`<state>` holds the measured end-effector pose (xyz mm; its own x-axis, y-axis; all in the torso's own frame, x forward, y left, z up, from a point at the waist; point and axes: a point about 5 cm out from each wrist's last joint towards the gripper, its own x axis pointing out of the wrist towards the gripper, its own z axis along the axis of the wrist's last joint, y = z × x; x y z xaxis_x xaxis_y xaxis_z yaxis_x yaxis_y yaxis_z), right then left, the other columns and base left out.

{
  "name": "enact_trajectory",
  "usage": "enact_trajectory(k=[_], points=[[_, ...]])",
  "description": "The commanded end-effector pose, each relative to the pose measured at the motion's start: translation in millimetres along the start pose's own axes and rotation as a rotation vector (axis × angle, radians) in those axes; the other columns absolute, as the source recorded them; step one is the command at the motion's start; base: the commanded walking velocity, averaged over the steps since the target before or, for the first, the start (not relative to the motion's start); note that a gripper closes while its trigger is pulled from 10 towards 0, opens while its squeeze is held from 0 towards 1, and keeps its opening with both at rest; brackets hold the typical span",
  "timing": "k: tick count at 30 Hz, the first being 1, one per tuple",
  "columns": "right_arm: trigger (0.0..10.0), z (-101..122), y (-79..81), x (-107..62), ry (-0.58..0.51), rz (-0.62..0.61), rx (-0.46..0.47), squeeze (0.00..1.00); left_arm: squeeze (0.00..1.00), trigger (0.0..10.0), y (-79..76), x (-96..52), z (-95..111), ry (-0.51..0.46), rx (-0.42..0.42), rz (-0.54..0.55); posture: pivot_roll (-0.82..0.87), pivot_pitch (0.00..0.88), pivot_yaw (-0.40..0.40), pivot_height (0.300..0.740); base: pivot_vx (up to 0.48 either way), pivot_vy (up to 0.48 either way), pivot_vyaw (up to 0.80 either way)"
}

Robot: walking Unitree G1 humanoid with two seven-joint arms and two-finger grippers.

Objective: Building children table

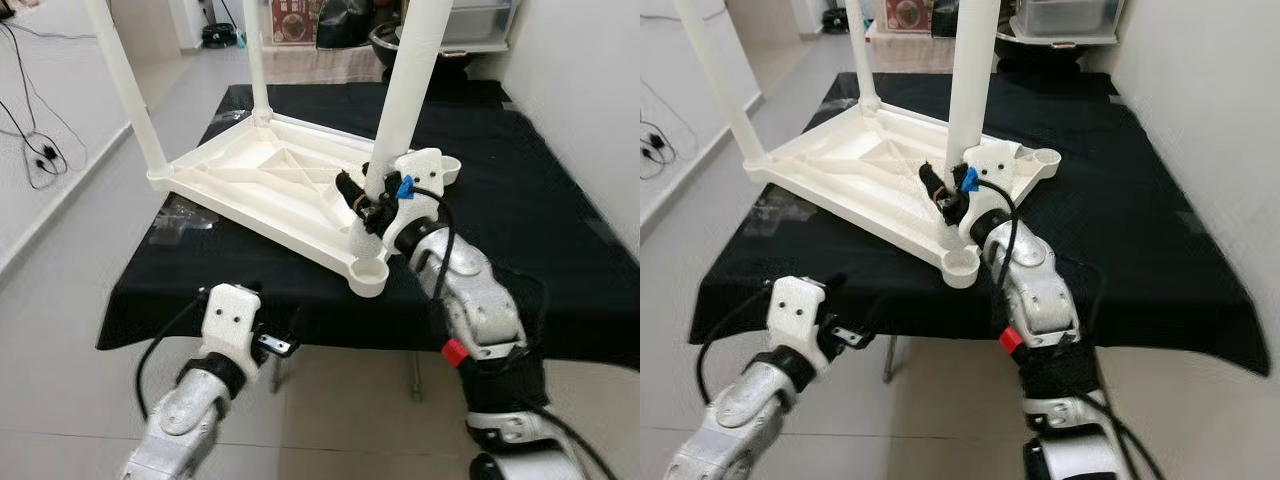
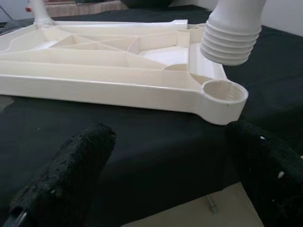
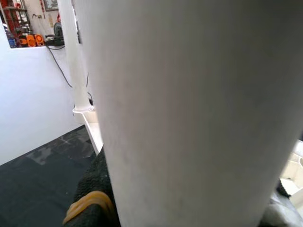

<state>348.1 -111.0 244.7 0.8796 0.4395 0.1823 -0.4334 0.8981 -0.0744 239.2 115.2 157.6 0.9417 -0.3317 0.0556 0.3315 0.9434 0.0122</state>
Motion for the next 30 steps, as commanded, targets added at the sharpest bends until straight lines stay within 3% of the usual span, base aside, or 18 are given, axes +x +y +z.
enact_trajectory(k=[1,11,14,20,30], points=[[10.0,3,0.7,-1.3,-0.011,-0.003,-0.002,0.00,0.00,10.0,2.1,-2.7,-6,0.028,0.003,0.001,-0.01,0.169,0.027,0.740,0.000,0.000,0.00],[10.0,6,1.6,-0.2,-0.030,0.000,0.062,0.00,0.00,10.0,0.2,0.0,3,-0.011,0.004,-0.016,-0.01,0.176,0.029,0.740,0.217,0.000,-0.20],[10.0,7,2.3,-0.2,-0.026,0.007,0.050,0.00,0.00,10.0,-0.1,0.0,5,-0.018,0.003,-0.016,-0.01,0.175,0.029,0.740,0.096,0.000,0.00],[10.0,16,12.9,-4.9,-0.092,0.141,0.057,0.00,0.00,10.0,-2.4,-1.6,4,-0.014,-0.004,-0.025,-0.01,0.182,0.026,0.740,0.204,0.000,0.40],[10.0,14,13.2,-4.5,-0.069,0.136,0.047,0.00,0.00,10.0,-5.8,-2.1,6,-0.019,0.001,-0.038,-0.01,0.196,0.026,0.740,0.053,0.000,0.00]])
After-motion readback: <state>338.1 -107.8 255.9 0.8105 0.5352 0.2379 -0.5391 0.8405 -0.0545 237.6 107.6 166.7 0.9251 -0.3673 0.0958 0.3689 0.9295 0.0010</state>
